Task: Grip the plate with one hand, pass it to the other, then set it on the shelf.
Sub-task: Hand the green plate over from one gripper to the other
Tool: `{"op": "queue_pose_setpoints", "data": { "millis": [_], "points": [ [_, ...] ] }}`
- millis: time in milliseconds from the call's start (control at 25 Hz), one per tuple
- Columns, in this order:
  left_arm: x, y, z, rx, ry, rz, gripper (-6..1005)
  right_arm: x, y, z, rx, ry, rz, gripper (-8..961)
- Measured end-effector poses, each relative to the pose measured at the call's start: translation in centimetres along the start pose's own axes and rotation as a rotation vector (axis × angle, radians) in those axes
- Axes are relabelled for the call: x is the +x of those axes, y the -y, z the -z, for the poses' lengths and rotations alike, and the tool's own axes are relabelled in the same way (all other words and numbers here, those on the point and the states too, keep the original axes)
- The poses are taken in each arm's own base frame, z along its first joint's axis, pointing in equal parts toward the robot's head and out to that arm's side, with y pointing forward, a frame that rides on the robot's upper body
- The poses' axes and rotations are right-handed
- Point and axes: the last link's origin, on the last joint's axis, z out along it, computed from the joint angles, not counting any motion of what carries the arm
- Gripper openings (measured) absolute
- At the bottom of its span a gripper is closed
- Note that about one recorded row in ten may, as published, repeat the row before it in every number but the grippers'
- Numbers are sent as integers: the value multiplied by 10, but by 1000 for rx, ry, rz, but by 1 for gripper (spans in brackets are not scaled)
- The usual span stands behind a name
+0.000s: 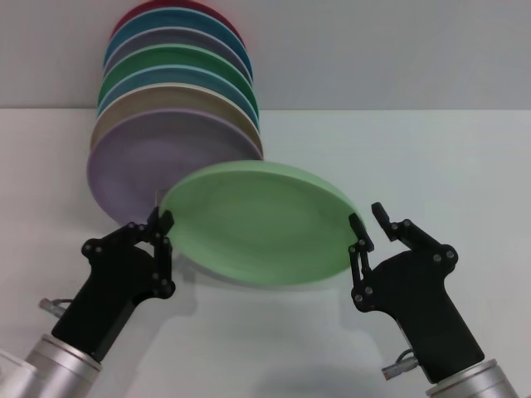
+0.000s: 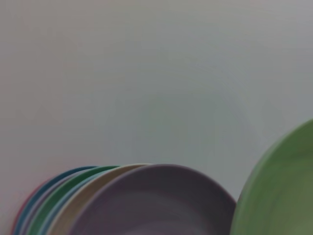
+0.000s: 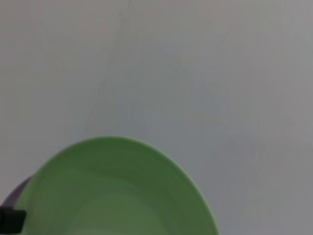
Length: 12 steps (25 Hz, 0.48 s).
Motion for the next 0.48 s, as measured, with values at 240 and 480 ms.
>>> {"op": "queue_pose_setpoints", "data": {
  "millis": [240,480],
  "points": [
    [0,8,6,45,-5,-2,29,-2,2,3,23,5,-4,211],
    [8,13,21,87,-61,6,29,-8,3,10,42,33,-23,345]
  ]
}}
